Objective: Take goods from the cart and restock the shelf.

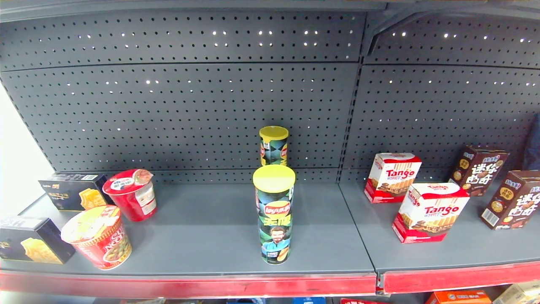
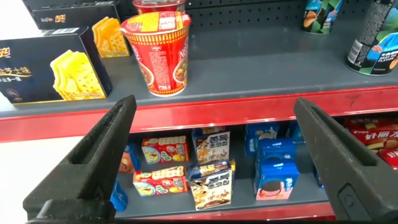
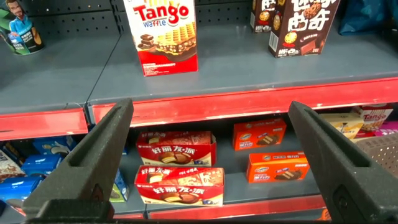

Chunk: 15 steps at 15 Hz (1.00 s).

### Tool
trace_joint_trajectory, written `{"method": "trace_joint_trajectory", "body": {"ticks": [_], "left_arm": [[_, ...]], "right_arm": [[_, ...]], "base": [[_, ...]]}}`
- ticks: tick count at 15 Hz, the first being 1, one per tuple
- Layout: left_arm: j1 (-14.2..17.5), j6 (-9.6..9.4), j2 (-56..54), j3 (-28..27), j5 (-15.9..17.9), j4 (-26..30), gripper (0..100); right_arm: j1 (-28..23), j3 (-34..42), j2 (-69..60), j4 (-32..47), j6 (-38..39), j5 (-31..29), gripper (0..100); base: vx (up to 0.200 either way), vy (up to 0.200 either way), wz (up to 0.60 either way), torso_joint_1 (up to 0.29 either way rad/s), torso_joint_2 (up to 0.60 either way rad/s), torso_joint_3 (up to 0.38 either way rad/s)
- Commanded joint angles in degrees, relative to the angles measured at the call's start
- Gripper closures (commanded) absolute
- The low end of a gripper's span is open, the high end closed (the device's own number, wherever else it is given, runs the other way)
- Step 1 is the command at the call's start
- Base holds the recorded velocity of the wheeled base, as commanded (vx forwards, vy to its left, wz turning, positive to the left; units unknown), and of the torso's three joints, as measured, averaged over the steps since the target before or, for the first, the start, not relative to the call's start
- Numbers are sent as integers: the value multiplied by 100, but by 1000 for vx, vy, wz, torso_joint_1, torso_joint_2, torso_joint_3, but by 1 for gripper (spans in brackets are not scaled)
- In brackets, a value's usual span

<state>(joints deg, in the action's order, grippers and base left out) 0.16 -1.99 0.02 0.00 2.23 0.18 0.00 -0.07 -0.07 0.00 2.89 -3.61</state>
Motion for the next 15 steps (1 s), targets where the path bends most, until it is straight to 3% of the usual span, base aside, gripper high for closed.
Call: {"method": "trace_joint_trajectory", "body": {"ticks": [1, 15], "left_arm": [[2, -3, -2, 0, -3, -1, 0], [2, 14, -2, 0, -21, -1, 0]], "right_arm": [[0, 7, 7, 0, 1, 0, 0], [-9, 7, 7, 9, -342, 229, 0]], "base": [[0, 0, 0, 0, 0, 0], [0, 0, 0, 0, 0, 0]]}}
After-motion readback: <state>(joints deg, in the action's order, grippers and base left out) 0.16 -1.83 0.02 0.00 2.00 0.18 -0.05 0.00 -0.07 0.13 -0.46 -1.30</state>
